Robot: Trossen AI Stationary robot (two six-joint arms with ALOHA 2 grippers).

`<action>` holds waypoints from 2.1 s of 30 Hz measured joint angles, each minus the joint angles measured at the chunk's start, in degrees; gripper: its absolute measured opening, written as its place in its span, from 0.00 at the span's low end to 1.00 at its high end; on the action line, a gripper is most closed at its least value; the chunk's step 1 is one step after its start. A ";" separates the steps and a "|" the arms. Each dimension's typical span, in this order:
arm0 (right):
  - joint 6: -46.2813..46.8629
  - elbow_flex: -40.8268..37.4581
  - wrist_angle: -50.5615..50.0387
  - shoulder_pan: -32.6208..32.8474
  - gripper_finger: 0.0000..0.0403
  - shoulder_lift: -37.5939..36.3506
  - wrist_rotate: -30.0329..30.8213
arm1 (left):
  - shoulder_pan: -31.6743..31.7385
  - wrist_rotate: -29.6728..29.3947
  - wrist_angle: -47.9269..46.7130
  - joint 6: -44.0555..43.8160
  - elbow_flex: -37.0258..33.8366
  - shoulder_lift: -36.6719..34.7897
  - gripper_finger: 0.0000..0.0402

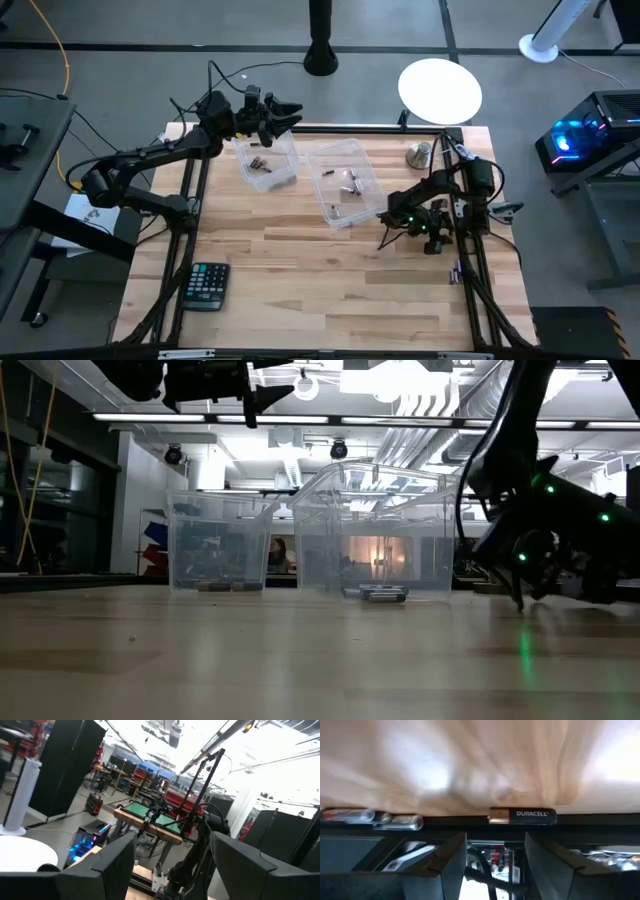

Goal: Sort batteries
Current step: Put black battery into the left transparent bin

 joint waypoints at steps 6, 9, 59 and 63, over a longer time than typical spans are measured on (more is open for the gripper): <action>4.77 -4.19 4.69 -1.28 0.48 -0.24 0.01 | 0.02 -0.15 -0.11 0.11 0.00 0.00 0.61; 5.64 -3.99 5.78 -1.25 0.48 -0.26 -0.20 | 0.02 -0.13 -0.11 0.11 0.00 0.00 0.61; 13.00 -1.41 9.10 1.08 0.43 -5.90 4.04 | 0.02 0.00 0.31 -0.77 0.00 -0.04 0.61; 10.85 -1.38 9.59 1.17 0.34 -5.90 3.96 | -0.04 -0.05 0.30 -0.96 0.00 -0.04 0.61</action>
